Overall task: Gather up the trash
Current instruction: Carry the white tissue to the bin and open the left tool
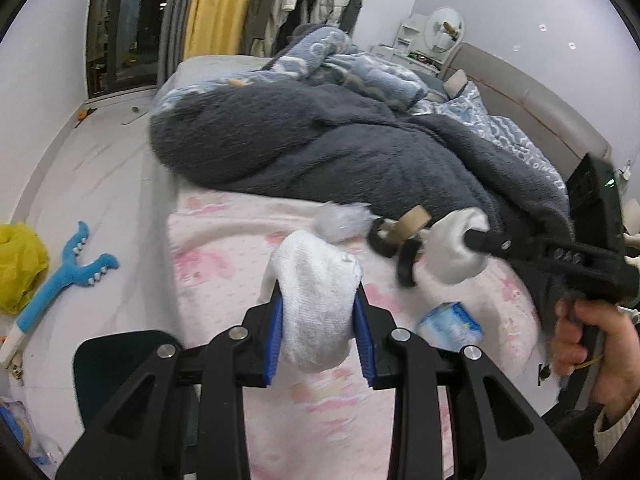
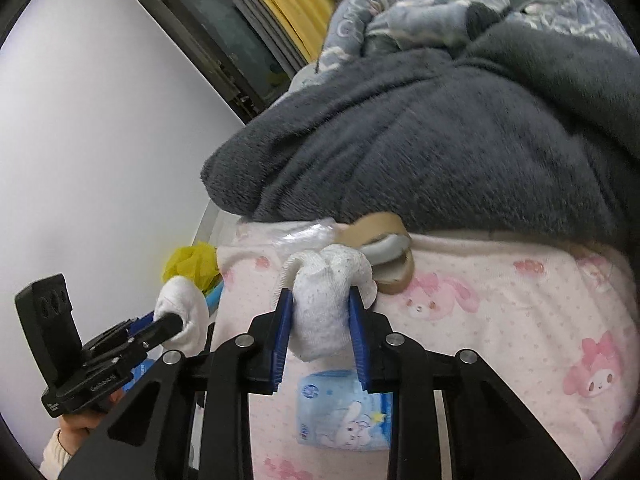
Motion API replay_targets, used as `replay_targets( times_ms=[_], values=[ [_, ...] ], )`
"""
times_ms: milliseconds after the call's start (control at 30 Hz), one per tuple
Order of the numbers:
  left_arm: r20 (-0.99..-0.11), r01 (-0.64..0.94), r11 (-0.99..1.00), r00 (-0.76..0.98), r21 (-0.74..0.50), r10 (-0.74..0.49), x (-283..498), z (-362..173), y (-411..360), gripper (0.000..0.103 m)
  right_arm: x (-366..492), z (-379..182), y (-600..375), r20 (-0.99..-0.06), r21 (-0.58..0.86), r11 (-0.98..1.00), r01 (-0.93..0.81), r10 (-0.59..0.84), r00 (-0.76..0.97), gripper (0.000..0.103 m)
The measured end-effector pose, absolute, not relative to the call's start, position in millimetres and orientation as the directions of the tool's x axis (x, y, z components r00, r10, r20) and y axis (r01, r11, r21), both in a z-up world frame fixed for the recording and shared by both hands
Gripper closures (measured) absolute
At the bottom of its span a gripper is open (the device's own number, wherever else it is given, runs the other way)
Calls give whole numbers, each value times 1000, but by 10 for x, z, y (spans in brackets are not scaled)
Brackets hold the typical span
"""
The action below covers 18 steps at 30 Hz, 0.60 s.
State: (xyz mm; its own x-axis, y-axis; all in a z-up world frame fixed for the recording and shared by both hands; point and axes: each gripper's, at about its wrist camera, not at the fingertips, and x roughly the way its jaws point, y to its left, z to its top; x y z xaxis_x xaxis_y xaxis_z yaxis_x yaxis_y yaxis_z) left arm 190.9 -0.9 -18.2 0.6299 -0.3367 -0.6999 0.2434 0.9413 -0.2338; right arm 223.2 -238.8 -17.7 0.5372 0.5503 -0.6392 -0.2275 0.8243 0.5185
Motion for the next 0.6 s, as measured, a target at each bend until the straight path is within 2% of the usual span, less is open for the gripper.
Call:
replay_targets(
  times_ms=[600],
  values=[
    [-821,20,988,553,-154,-139,1830,-721,915,69,2096,323,-1435,-585,430,813,-392,582,565,75]
  ],
)
